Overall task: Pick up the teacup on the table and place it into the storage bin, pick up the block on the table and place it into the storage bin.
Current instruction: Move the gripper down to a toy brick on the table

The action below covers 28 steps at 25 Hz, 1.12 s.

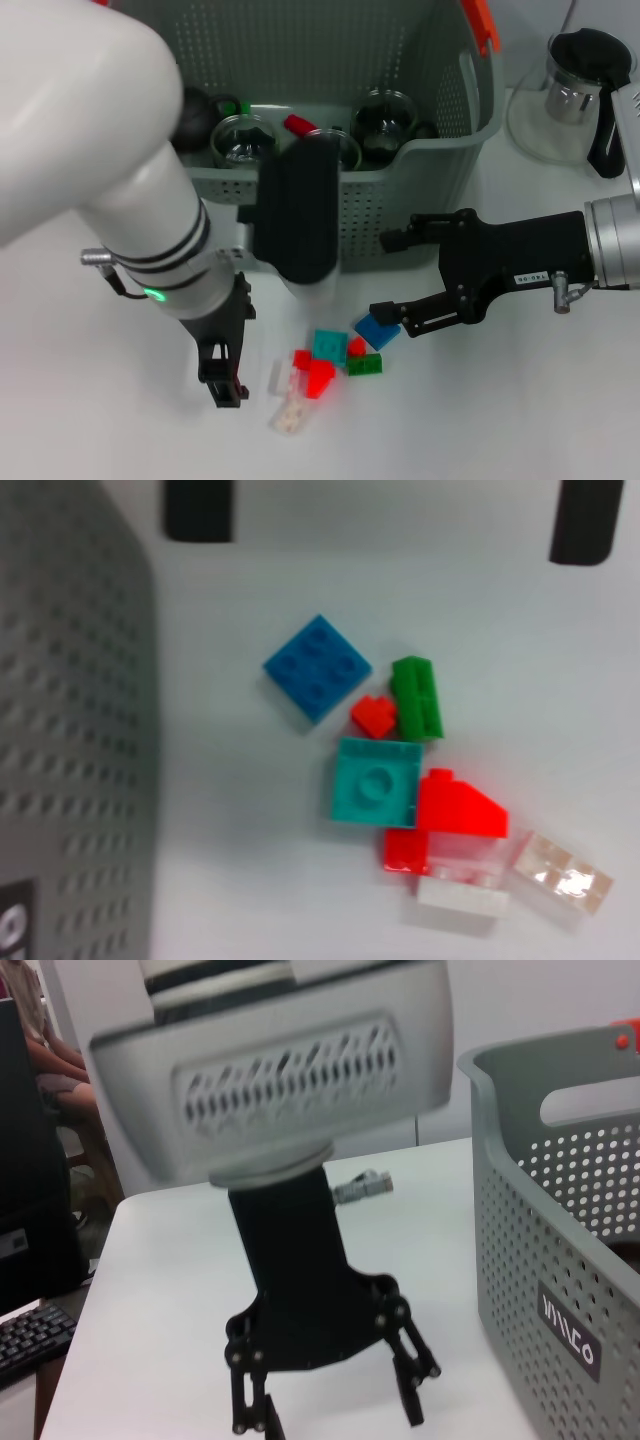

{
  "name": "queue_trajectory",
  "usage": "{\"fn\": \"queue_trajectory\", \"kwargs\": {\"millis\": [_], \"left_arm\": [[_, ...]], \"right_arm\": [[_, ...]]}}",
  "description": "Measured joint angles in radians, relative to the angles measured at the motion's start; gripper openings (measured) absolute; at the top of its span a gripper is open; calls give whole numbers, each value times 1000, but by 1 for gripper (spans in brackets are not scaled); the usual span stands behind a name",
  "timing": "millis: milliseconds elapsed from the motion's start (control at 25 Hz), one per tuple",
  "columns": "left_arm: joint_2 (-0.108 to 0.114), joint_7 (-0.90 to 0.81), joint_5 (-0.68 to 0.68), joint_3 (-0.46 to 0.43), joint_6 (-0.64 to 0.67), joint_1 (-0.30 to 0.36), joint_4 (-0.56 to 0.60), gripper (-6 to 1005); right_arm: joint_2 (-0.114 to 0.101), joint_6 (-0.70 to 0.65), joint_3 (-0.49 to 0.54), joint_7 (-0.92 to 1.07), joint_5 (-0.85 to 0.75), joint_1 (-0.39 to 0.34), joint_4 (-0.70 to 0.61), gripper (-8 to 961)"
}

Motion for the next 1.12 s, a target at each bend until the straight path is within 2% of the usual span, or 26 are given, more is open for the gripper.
{"fn": "queue_trajectory", "kwargs": {"millis": [560,960,1120], "left_arm": [[-2,-11,-27,105,-76,-27,-61,908],[0,-9,-44,113,-100,-45,-99,889],[-1,-9,-45,113,-101,-47,-107,882]], "right_arm": [[-7,-10,1,0,-2,-3,2,941],[-36,-39,3,6,-49,-9,3,942],[-41,-47,3,20,-72,-11,3,942]]}}
